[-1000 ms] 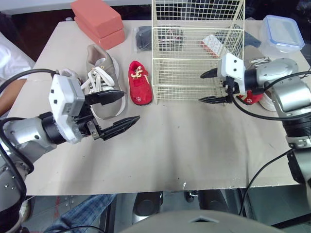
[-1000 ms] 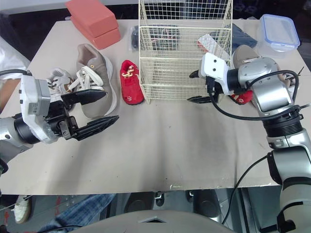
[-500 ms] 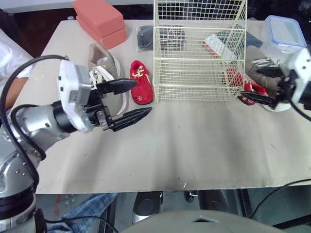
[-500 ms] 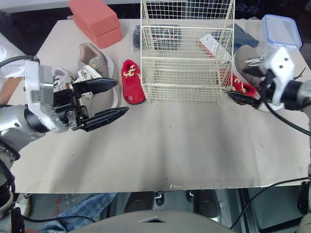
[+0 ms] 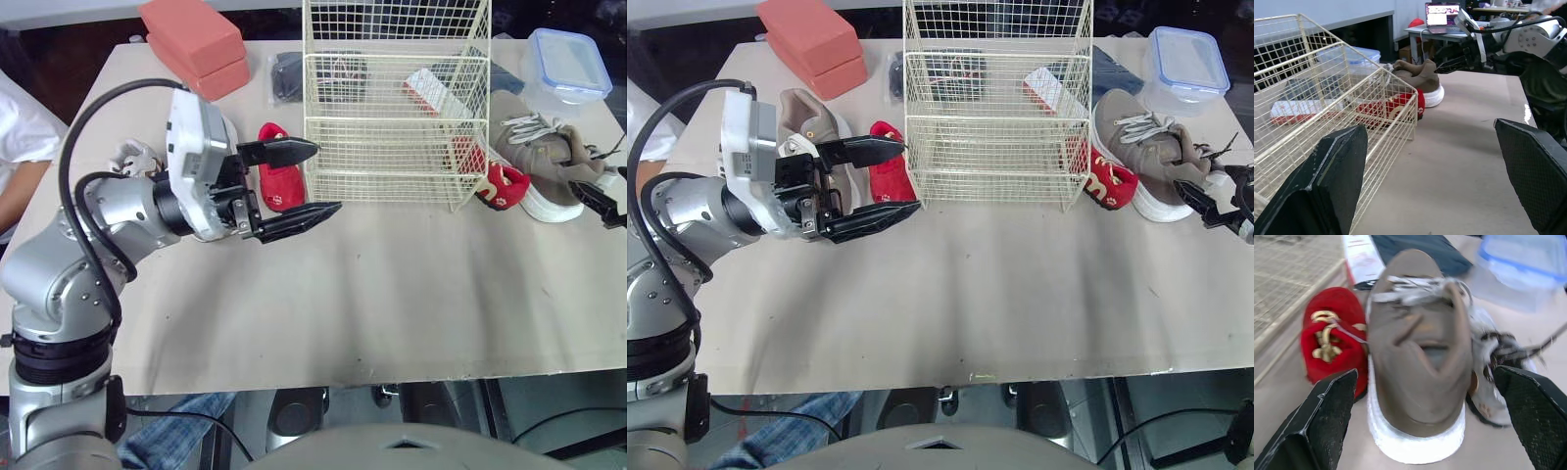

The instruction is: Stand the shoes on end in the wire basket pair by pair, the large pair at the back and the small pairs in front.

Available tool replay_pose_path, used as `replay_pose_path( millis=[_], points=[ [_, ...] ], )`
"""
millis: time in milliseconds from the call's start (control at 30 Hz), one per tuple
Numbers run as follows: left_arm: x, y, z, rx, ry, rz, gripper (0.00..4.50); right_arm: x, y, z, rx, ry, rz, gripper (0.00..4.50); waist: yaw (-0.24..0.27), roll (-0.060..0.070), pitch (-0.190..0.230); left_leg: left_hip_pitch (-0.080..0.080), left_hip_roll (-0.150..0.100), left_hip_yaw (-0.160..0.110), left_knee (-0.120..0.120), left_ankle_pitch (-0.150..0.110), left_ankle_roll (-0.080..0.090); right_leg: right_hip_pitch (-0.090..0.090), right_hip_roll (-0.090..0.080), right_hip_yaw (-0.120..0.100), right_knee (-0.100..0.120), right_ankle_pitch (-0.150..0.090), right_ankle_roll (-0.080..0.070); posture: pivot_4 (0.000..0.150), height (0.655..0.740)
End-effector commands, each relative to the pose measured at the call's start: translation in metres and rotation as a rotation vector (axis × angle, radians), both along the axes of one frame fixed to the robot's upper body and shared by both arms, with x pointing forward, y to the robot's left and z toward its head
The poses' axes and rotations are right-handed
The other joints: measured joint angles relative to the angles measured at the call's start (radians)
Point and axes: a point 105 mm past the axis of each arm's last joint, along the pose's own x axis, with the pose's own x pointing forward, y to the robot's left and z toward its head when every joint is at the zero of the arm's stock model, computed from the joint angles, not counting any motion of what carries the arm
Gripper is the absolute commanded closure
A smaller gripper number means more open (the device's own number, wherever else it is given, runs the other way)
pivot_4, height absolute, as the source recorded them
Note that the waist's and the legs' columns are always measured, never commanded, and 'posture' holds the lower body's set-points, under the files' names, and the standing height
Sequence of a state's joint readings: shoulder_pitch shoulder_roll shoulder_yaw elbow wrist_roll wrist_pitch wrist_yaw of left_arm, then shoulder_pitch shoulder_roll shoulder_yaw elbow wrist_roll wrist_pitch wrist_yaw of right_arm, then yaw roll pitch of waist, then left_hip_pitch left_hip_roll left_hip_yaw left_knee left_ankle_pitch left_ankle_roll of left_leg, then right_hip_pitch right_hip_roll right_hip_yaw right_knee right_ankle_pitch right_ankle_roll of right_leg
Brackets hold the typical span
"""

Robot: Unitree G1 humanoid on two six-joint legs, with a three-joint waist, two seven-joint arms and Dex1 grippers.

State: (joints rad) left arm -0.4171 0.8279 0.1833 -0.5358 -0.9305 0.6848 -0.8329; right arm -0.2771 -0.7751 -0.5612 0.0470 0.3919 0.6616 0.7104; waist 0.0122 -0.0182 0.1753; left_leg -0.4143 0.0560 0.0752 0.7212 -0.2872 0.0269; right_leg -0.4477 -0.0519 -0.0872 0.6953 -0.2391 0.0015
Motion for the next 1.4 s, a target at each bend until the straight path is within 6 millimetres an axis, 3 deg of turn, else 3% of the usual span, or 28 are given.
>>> replay_pose_path(
  millis=[33,300,400,667,733,933,1033,1267,1400],
  points=[
    [-0.004,-0.003,0.009,-0.004,-0.049,-0.023,0.00,0.007,-0.006,0.000,0.104,-0.029,-0.030,0.07,0.000,0.000,0.000,0.000,0.000,0.000,0.000,0.000,0.000,0.000,0.000,0.000,0.000,0.000,0.000,0.150,0.6860],
    [-0.004,-0.007,0.013,-0.010,-0.059,-0.042,0.00,0.025,-0.006,-0.014,0.192,-0.007,-0.027,0.07,0.001,0.000,0.000,0.000,0.000,0.000,0.000,0.000,0.000,0.000,0.000,0.000,0.000,0.002,-0.003,0.150,0.6860],
    [-0.005,-0.007,0.013,-0.006,-0.061,-0.048,0.00,0.027,-0.004,-0.013,0.198,-0.019,-0.009,0.80,0.001,0.000,0.000,0.000,0.000,0.000,0.000,0.000,0.000,0.000,0.000,0.000,0.000,0.002,-0.003,0.150,0.6860],
    [-0.006,-0.010,0.014,0.005,-0.057,-0.097,0.00,0.027,0.001,-0.013,0.169,-0.019,0.024,4.20,-0.002,0.000,0.000,0.001,0.000,0.001,0.000,0.000,0.000,0.000,0.000,0.001,0.000,0.000,0.000,0.150,0.6860],
    [-0.006,-0.012,0.014,0.007,-0.053,-0.113,0.00,0.025,0.000,-0.010,0.158,-0.036,0.021,4.48,-0.001,0.000,0.000,0.001,0.000,0.001,0.000,0.000,0.000,0.000,0.001,0.001,0.000,0.000,0.000,0.150,0.6860],
    [-0.004,-0.016,0.013,0.018,-0.047,-0.148,0.00,0.018,-0.005,0.009,0.122,-0.121,0.007,4.48,0.001,0.000,0.000,0.000,0.000,0.001,0.000,0.000,0.000,0.000,0.000,0.001,0.000,0.000,0.000,0.150,0.6860],
    [-0.002,-0.017,0.012,0.026,-0.048,-0.166,0.00,0.014,-0.008,0.027,0.101,-0.199,-0.007,4.48,0.001,0.001,0.000,0.000,0.000,0.001,0.000,0.000,-0.001,0.000,0.000,0.001,0.000,0.000,0.000,0.150,0.6860],
    [0.002,-0.018,0.014,0.047,-0.061,-0.190,0.00,-0.002,-0.013,0.094,0.040,-0.525,-0.065,4.48,0.000,0.003,0.002,0.000,0.000,0.001,0.000,0.000,-0.001,-0.001,0.000,0.002,0.000,0.000,0.000,0.150,0.6860],
    [0.006,-0.013,0.019,0.060,-0.077,-0.181,0.00,-0.015,0.005,0.134,0.009,-0.720,0.018,4.48,-0.001,0.004,0.002,0.000,0.000,0.001,0.000,0.001,-0.001,-0.001,0.001,0.002,0.000,0.000,0.000,0.150,0.6860]
  ],
)
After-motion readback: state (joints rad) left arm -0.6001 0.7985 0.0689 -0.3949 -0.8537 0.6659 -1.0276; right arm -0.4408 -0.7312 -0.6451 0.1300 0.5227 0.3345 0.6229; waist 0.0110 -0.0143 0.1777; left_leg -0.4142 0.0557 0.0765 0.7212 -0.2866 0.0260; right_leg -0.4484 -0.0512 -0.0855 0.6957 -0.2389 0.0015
